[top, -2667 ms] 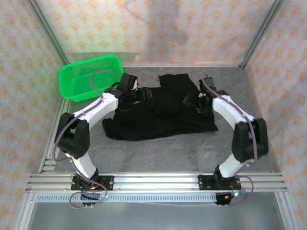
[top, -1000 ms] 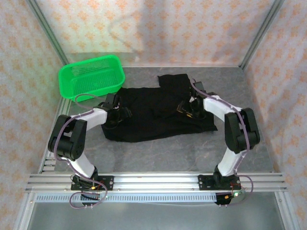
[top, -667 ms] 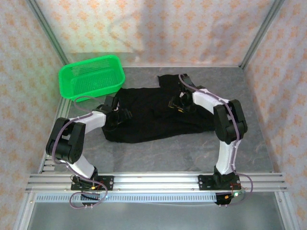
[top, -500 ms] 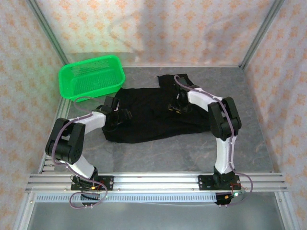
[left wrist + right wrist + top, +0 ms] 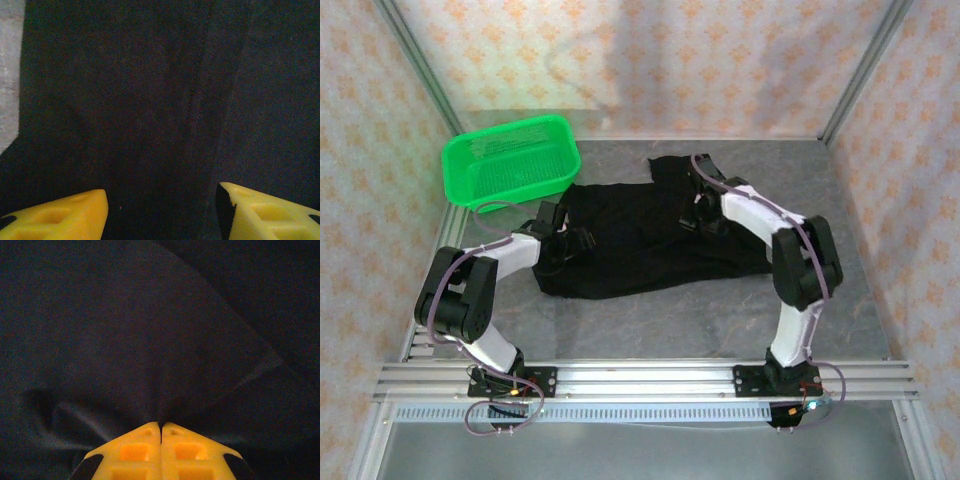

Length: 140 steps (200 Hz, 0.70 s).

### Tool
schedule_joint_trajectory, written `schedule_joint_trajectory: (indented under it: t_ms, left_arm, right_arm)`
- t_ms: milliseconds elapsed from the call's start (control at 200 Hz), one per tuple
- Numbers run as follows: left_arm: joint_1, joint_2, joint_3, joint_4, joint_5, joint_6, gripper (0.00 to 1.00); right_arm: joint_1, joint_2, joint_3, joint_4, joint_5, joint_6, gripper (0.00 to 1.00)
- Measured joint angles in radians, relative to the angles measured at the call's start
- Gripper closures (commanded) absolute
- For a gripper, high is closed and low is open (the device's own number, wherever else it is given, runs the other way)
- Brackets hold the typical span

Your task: Fold and stack the t-shirts

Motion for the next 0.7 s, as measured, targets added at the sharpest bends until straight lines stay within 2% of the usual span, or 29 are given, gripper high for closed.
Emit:
schedule_joint_trajectory:
  t_ms: [270, 475, 600, 701]
  left_arm:
    - [0.003, 0.003, 0.000, 0.001, 0.000, -0.001, 0.39]
    - [0.003, 0.008, 0.000, 0.009, 0.000, -0.004, 0.39]
    - [0.003, 0.008, -0.002, 0.012, 0.001, -0.006, 0.39]
    - [0.003, 0.008, -0.003, 0.014, 0.001, -0.010, 0.39]
  right_arm:
    - [0.000, -0.340, -0.275, 0.018, -0.004, 0.043, 1.00]
    - [0.009, -0.455, -0.571, 0.027, -0.037, 0.098, 1.00]
    - [0.012, -0.483, -0.691, 0.010, -0.046, 0.123, 0.93]
    - [0.012, -0.495, -0.718, -0.016, -0.045, 0.127, 0.80]
